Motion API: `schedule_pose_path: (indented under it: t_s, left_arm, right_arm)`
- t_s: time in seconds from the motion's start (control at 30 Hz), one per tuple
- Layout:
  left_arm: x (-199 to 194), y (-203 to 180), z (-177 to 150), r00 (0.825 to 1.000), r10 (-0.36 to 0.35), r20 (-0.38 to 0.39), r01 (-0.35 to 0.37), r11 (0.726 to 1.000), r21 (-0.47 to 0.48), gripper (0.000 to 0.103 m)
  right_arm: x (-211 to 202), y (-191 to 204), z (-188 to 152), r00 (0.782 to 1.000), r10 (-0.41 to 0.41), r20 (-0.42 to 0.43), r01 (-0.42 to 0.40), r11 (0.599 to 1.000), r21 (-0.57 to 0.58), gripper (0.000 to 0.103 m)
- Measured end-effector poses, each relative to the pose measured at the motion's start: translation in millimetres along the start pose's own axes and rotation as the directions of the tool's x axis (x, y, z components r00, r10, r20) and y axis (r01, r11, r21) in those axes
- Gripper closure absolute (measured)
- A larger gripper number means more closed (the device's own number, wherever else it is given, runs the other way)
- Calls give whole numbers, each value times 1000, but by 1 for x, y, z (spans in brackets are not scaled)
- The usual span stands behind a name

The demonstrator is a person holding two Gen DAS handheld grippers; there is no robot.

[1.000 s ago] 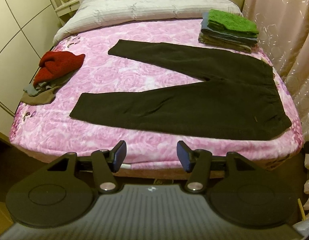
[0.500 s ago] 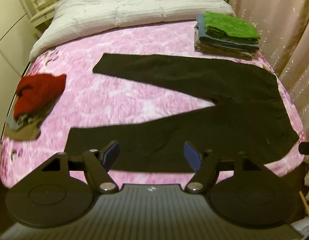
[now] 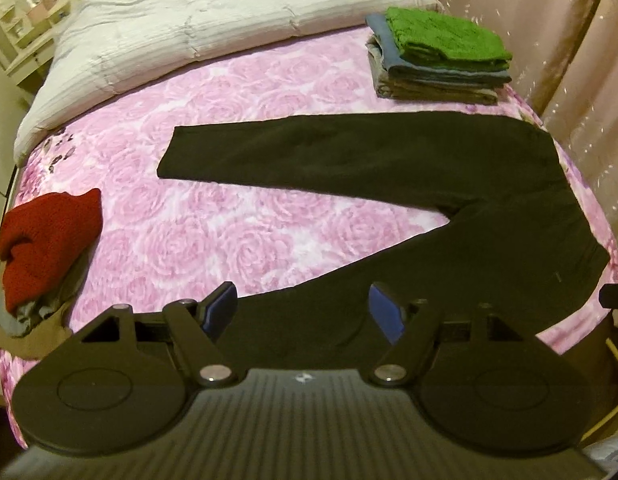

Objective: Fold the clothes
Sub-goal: 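Lower both open grippers toward the trouser waistband and legs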

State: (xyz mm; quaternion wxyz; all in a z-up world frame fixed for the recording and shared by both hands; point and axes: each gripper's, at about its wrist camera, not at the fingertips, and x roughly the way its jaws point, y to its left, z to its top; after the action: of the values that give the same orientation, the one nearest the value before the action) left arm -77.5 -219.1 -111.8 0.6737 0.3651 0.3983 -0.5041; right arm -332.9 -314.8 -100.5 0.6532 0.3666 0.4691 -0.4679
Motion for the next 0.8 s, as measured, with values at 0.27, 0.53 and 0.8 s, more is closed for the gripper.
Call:
schedule_pose_path:
  t_s: [0.27,0.53,0.8]
  left_arm:
    - [28,10,-2,997,-16,-69,17,1000,13,33]
    - [48,22,-7,991,-4,-131,2,1000,-16,33]
    - [59,35,-2,986,38,-161,-52,995,-84,33]
  right_arm:
    - [26,11,-6,997,-26,-73,28,999,27,7]
    - [53,8,4,990,-38,-133,43,998,36,7]
    - [76,17,26,987,-25,-160,19,999,-40,7]
